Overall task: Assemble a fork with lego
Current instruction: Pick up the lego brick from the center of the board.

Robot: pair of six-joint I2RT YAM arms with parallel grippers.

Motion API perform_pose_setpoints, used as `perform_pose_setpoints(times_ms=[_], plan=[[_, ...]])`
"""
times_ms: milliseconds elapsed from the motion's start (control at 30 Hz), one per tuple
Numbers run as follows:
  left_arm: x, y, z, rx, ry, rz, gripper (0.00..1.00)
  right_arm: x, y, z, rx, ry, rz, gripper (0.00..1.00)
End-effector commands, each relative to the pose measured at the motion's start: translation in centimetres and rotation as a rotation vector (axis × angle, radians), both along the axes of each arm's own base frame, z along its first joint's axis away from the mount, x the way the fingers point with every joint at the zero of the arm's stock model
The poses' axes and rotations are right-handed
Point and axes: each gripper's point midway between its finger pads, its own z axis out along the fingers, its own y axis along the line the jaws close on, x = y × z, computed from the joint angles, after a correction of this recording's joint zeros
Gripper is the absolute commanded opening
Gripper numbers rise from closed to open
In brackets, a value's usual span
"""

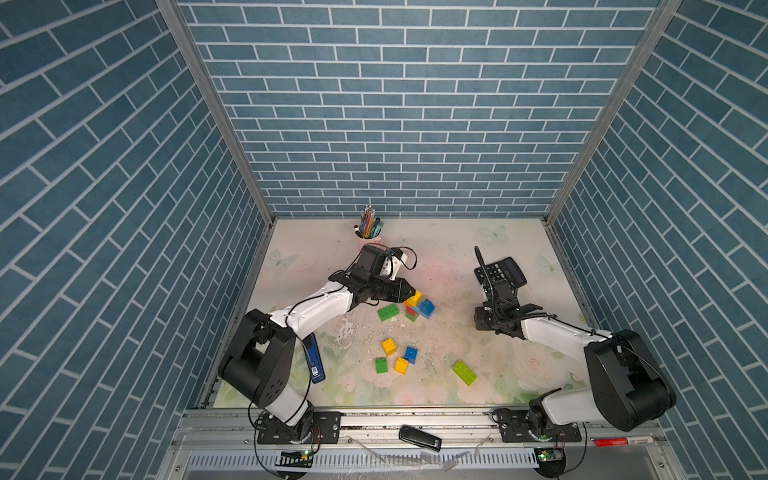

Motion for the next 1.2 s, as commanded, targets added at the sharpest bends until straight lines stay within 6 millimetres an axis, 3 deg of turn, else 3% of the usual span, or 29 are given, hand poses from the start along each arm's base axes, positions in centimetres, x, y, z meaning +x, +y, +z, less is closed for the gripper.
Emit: perform_pose_setpoints(times_ms=[0,633,833,1167], plan=[[-1.0,1.2,-3.5,0.096,0.106,0.014,0.23,0.6,-0.1,1.0,-0.007,-0.077,0.011,0.48],[-1.1,1.2,-3.5,0.098,0.105,0.014,0.23,0.6,0.0,0.4,0.000,-0.071,0.006,0.36],[-1.2,1.4,-3.5,0.098,0.105,0.017,0.23,0.5,0.1,0.1,-0.002,-0.053,0.008,0.41],[-1.2,1.3,-3.6,0.098,0.105,0.015,0.23,0.5,0.1,0.0,-0.003,-0.049,0.008,0.40]])
